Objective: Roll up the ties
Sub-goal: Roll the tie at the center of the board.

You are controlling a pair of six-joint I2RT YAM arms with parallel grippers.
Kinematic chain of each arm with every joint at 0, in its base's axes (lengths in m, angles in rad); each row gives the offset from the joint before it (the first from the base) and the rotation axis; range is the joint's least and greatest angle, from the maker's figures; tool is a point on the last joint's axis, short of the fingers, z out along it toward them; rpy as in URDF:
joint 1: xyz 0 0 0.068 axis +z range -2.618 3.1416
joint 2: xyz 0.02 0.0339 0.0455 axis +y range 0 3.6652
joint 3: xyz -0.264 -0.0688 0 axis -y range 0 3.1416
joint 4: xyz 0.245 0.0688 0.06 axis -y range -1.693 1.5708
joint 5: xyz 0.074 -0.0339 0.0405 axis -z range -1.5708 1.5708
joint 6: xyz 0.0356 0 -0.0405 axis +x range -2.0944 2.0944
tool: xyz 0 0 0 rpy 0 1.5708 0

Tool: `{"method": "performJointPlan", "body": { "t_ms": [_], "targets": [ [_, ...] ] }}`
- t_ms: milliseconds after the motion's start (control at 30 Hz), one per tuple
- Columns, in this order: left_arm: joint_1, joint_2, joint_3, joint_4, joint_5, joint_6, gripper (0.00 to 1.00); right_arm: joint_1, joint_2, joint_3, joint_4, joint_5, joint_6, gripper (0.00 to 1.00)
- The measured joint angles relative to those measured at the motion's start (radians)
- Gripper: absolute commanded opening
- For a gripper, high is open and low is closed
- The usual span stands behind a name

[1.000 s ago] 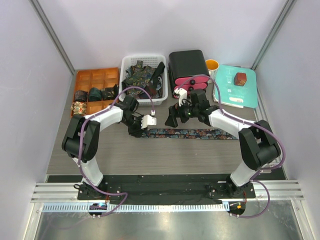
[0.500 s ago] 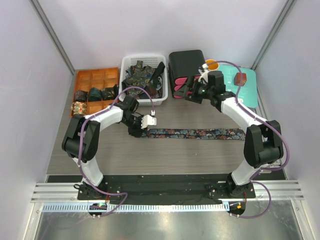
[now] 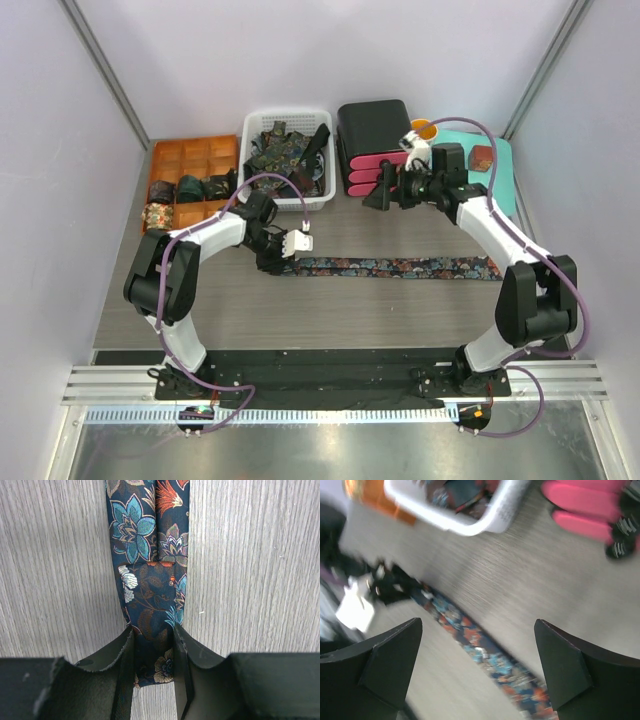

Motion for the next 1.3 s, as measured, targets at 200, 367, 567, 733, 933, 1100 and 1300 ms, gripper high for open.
{"method": "performJointPlan", "body": {
  "t_ms": [200, 367, 567, 733, 933, 1100, 1300],
  "targets": [
    [0.0, 0.0, 0.0, 0.0, 0.0, 0.0, 0.33, 0.169, -0.043, -0.093, 0.03, -0.015, -0.554, 1.0],
    [0.0, 0.0, 0.0, 0.0, 0.0, 0.0, 0.33, 0.305, 0.042, -0.18, 0.035, -0.04, -0.832, 1.0],
    [0.0, -0.003, -0.008, 0.006, 0.0, 0.002, 0.33, 0.34, 0.148, -0.19, 0.032, -0.042, -1.027, 1.0],
    [0.0, -0.004, -0.009, 0.007, 0.0, 0.002, 0.33, 0.355, 0.203, -0.189, 0.021, -0.027, -1.146, 0.95],
    [0.003, -0.004, -0.009, 0.006, 0.002, 0.005, 0.33, 0.384, 0.243, -0.166, -0.027, -0.008, -1.228, 0.72],
    [0.01, -0.004, -0.009, 0.005, 0.007, 0.005, 0.32, 0.397, 0.276, -0.119, -0.042, 0.005, -1.256, 0.48],
    [0.031, -0.005, -0.009, 0.002, 0.023, 0.005, 0.31, 0.401, 0.277, -0.115, -0.043, 0.027, -1.291, 0.3]
  ]
}}
